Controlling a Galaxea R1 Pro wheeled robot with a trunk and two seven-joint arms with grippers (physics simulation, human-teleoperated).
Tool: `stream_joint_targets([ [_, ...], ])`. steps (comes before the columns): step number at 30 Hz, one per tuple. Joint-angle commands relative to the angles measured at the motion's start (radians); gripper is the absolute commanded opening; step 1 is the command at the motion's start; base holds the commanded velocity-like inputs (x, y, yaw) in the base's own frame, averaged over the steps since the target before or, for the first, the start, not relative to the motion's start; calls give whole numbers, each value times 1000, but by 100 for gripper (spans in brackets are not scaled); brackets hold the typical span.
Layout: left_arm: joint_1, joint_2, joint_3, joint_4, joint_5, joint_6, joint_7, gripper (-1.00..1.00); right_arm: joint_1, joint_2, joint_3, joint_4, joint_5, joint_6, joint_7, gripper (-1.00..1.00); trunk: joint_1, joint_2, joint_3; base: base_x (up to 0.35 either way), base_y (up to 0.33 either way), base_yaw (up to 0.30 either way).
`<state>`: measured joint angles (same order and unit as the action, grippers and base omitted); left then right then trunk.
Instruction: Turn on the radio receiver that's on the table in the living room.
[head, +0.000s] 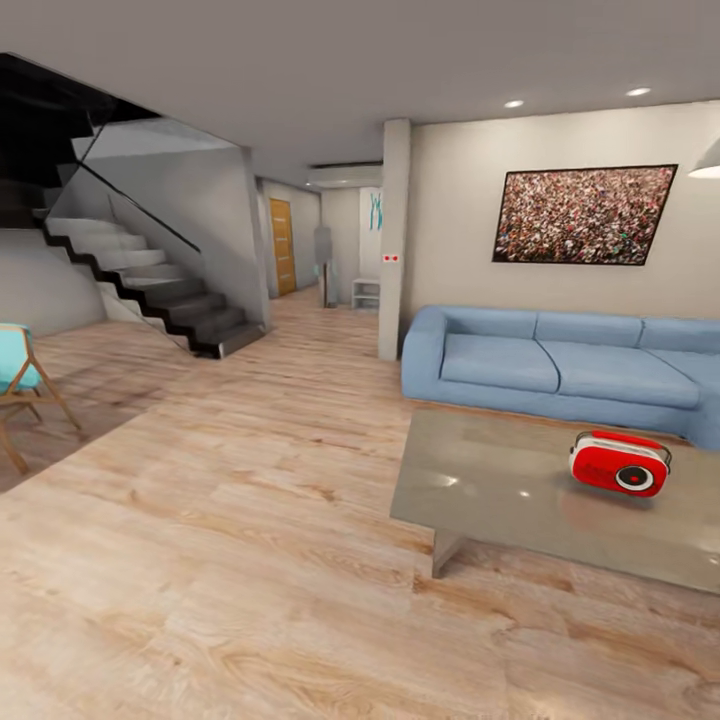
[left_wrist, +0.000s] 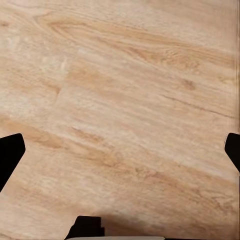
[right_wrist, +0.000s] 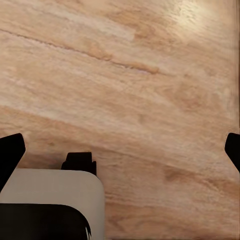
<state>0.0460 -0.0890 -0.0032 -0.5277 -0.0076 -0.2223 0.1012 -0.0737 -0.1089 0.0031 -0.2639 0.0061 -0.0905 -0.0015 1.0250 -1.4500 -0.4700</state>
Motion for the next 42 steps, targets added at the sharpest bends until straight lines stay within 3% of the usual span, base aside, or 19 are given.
stream_joint_targets([
  [1,0,0,0,0,-1,0,0,100,0,0,0,0,0,0,0,100,0,0,0,0,0,-277],
  [18,0,2,2,0,-3,0,7,100,0,0,0,0,0,0,0,100,0,0,0,107,-208,-257],
  [42,0,2,3,0,-3,0,17,100,0,0,0,0,0,0,0,100,0,0,0,204,-280,-7],
])
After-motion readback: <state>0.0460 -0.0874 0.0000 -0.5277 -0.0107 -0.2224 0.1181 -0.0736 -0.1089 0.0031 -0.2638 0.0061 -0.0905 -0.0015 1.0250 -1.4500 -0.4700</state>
